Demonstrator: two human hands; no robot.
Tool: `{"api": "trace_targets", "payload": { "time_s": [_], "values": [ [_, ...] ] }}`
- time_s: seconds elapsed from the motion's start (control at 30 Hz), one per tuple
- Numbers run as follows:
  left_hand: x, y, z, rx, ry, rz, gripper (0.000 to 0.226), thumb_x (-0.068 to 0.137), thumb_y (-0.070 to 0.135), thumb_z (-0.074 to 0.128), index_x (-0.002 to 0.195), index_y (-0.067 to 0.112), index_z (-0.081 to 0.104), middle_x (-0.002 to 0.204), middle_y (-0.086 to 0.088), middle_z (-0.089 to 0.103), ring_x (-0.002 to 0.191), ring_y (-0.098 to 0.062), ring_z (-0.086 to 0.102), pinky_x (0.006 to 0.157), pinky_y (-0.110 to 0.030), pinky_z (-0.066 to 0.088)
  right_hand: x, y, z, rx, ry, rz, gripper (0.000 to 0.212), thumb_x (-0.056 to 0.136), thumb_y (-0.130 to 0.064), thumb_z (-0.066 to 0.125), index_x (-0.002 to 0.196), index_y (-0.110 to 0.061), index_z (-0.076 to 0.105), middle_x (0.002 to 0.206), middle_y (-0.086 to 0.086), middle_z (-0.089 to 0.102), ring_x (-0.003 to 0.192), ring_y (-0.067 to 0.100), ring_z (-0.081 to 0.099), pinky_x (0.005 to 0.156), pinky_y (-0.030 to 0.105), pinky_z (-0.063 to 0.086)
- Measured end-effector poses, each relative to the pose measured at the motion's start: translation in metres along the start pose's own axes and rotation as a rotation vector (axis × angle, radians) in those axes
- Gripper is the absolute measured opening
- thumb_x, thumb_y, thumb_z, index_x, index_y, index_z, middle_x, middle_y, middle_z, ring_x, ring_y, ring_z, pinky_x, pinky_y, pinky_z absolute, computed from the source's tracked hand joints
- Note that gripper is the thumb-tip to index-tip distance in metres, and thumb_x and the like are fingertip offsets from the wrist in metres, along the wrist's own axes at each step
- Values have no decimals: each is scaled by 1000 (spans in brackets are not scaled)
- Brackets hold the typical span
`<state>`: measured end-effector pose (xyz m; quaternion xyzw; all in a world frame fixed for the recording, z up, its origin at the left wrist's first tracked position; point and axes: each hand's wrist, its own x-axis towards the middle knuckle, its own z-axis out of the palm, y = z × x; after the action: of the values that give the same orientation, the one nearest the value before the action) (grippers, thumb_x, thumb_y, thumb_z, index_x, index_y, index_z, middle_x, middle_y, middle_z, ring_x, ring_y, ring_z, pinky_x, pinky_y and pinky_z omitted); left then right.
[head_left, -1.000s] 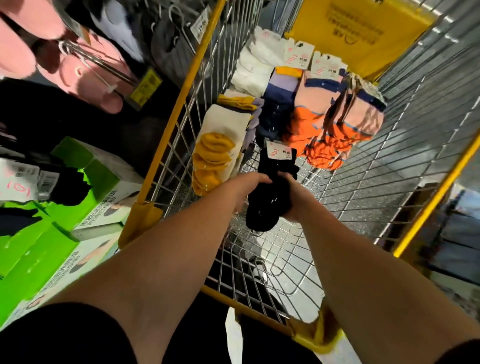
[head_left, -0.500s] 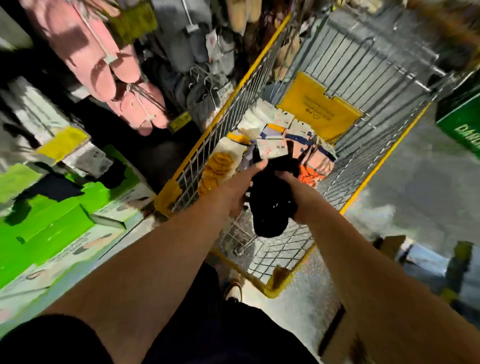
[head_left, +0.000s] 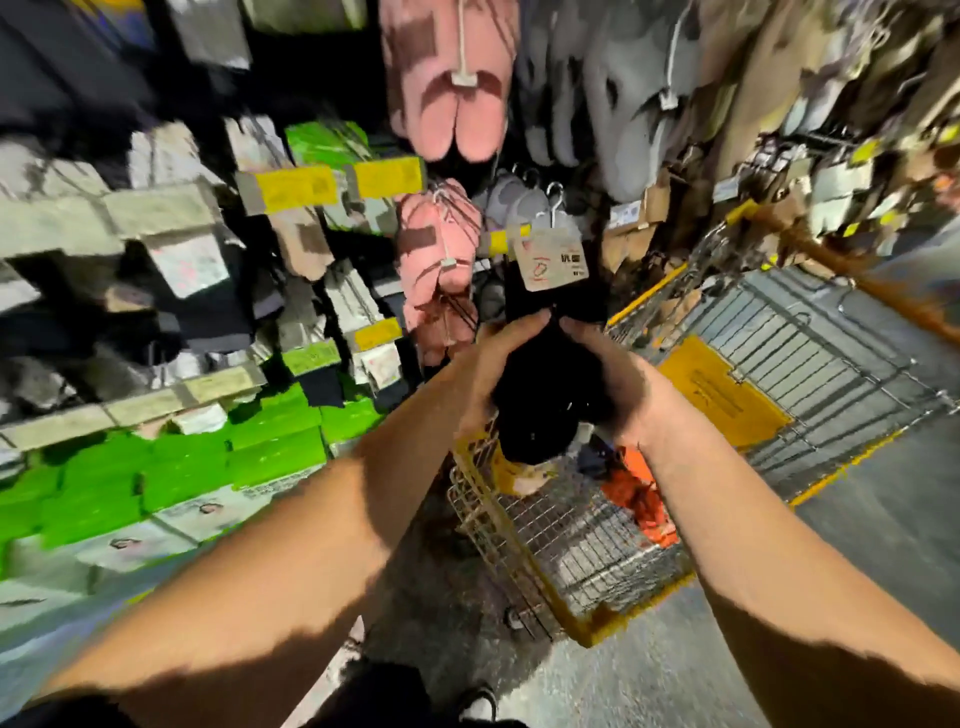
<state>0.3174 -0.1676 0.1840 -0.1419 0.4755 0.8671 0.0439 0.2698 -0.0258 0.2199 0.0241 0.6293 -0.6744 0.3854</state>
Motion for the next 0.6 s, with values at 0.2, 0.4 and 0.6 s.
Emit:
{"api": "trace_targets", "payload": {
  "time_s": [0.2, 0.4, 0.6],
  "values": [
    [-89, 71, -70, -14, 158, 236, 86, 71, 38, 85, 142, 9, 47, 132, -24, 62, 120, -38, 62, 97, -45, 55, -27, -20, 123, -261, -134, -143, 27, 91, -44, 65, 106, -23, 71, 105, -7, 77, 107, 14, 68, 91, 32, 51],
    [-219, 120, -154, -27, 215, 454, 33, 97, 24, 58, 127, 10, 60, 121, -14, 69, 106, -22, 69, 92, -31, 56, -60, -1, 272, -337, -367, -221, 18, 100, -31, 56, 94, -21, 69, 79, -11, 76, 69, -3, 70, 55, 9, 49],
    [-354, 160, -250, -79, 539, 523, 70, 83, 30, 75, 143, 10, 45, 122, -14, 70, 102, -23, 71, 79, -30, 59, -91, 48, 438, -338, -336, -509, 72, 68, -46, 88, 128, -27, 53, 128, 10, 64, 109, 23, 68, 93, 39, 57]
  ]
}}
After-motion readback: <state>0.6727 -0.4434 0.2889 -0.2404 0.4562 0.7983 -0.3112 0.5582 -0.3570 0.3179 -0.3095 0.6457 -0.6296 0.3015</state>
